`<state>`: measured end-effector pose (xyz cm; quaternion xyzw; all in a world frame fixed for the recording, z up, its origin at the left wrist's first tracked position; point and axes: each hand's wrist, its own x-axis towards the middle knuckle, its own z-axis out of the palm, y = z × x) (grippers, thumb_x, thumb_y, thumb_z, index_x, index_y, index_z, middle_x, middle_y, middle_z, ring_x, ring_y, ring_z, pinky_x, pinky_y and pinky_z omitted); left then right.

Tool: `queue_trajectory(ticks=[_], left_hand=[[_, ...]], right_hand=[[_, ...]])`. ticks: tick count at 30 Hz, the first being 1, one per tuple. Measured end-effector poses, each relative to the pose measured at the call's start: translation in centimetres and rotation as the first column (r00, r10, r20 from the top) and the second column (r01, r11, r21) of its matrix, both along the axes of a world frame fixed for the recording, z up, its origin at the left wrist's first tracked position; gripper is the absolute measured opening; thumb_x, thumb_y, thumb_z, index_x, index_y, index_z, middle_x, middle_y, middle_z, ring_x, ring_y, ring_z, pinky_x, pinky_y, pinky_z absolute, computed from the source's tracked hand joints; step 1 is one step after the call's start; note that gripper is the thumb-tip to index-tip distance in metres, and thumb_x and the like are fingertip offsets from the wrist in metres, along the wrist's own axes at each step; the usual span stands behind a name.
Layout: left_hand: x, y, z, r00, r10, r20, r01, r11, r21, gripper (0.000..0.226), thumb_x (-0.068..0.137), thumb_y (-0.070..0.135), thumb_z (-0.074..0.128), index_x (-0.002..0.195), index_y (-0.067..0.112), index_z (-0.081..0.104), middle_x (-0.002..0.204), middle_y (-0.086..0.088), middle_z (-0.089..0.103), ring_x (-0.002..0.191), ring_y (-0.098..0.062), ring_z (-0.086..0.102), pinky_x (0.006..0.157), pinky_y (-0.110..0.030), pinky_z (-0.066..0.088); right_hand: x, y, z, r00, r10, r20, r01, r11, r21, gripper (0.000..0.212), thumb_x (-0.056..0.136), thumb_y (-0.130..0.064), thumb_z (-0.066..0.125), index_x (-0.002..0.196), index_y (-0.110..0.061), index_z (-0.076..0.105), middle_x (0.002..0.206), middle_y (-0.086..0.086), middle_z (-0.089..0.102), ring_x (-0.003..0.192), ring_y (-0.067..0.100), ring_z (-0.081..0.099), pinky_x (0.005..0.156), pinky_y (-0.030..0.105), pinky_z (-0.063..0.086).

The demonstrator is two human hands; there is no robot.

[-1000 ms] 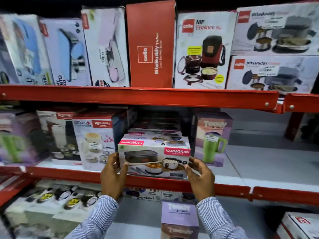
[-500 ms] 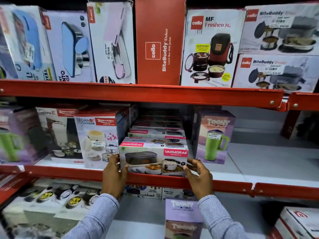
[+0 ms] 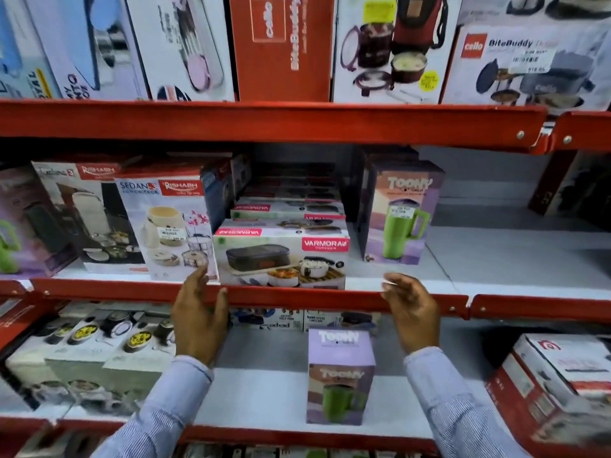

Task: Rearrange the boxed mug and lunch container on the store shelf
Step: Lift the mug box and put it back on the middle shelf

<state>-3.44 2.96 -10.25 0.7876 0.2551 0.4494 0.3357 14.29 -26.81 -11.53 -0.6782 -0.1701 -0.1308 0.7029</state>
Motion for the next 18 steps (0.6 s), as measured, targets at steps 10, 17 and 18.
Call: queue_trajectory(ticks=[10, 17, 18], left_hand=[[3.1, -13.0, -15.4, 0.757, -0.544, -0.362, 0.167, 0.696, -0.698, 0.096, 0.073, 0.002, 0.086, 0.151, 0.008, 0.032, 0.153, -0.015, 0.046, 0.133, -0.038, 0.053, 0.105, -0.045, 0.05], [4.8, -13.2, -13.8, 0.79, -0.515, -0.332, 0.277, 0.784, -0.556, 0.072, 0.072, 0.002, 0.085, 0.135, 0.014, 0.054, 0.126, -0.007, 0.07, 0.099, -0.025, 0.068, 0.057, -0.005, 0.051], [4.3, -13.4, -13.3, 0.799, -0.501, -0.332, 0.289, 0.805, -0.519, 0.071, 0.072, 0.005, 0.086, 0.135, 0.016, 0.055, 0.124, -0.003, 0.07, 0.099, -0.023, 0.069, 0.059, -0.004, 0.051]], right_hand=[[-3.6, -5.4, -15.0, 0.845, 0.106, -0.524, -0.332, 0.873, -0.357, 0.061, 0.076, 0.022, 0.066, 0.129, -0.004, 0.053, 0.126, 0.012, 0.06, 0.108, 0.026, 0.062, 0.084, 0.031, 0.052], [-3.9, -3.1, -12.7, 0.845, 0.206, -0.494, -0.374, 0.887, -0.269, 0.055, 0.076, 0.017, 0.072, 0.117, -0.017, 0.06, 0.117, 0.011, 0.071, 0.093, 0.008, 0.072, 0.069, 0.008, 0.053], [-4.3, -3.4, -12.4, 0.85, 0.215, -0.481, -0.374, 0.889, -0.264, 0.055, 0.076, 0.016, 0.073, 0.117, -0.018, 0.061, 0.117, 0.01, 0.072, 0.093, 0.004, 0.072, 0.07, 0.009, 0.054]])
